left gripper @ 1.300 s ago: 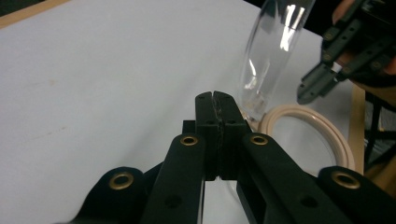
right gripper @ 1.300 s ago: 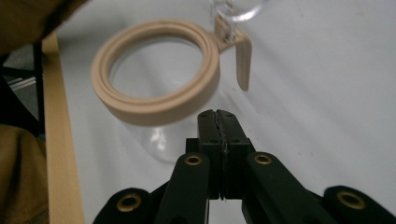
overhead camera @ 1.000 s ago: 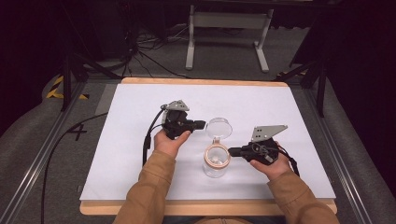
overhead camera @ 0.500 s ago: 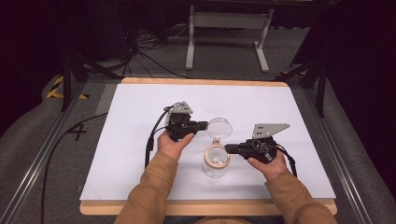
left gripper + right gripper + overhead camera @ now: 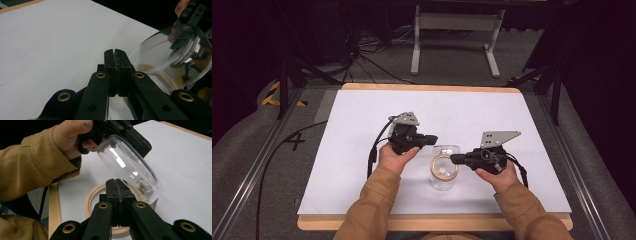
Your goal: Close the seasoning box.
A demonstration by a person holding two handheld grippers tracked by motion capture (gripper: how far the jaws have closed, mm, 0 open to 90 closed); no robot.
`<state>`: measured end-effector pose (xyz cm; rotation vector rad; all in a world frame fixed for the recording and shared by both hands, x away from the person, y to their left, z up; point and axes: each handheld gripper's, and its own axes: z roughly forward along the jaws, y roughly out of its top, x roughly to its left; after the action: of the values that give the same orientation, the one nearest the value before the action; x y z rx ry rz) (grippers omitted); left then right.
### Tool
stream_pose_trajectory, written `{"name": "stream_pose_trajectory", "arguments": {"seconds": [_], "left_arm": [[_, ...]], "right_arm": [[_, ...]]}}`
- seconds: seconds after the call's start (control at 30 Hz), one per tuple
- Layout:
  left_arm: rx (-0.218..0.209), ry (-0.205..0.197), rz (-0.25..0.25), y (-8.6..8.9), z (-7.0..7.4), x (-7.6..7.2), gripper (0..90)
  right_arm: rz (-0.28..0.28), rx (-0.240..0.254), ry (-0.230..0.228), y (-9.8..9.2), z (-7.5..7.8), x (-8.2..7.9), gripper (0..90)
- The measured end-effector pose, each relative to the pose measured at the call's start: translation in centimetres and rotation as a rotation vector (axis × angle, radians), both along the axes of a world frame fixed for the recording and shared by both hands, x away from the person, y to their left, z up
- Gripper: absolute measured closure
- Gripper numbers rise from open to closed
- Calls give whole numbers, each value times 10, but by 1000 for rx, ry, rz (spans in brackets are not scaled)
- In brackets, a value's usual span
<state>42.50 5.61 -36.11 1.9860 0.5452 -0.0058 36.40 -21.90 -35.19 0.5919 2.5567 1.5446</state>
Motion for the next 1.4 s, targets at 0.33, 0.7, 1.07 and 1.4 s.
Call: {"name": "stream_pose_trajectory", "arguments": {"seconds": [0.33, 0.7, 1.07, 1.4], "left_arm": [[-20, 2, 2, 8, 3, 0, 844], [-1, -11, 7, 23, 9, -1, 771], [38, -1, 13, 30, 11, -1, 763], [48, 17, 0, 28, 10, 0, 743]], "right_arm": [[21, -11, -5, 2, 3, -3, 896], [54, -57, 5, 7, 3, -11, 895], [60, -135, 67, 9, 0, -13, 896], [92, -194, 111, 11, -1, -16, 896]]}}
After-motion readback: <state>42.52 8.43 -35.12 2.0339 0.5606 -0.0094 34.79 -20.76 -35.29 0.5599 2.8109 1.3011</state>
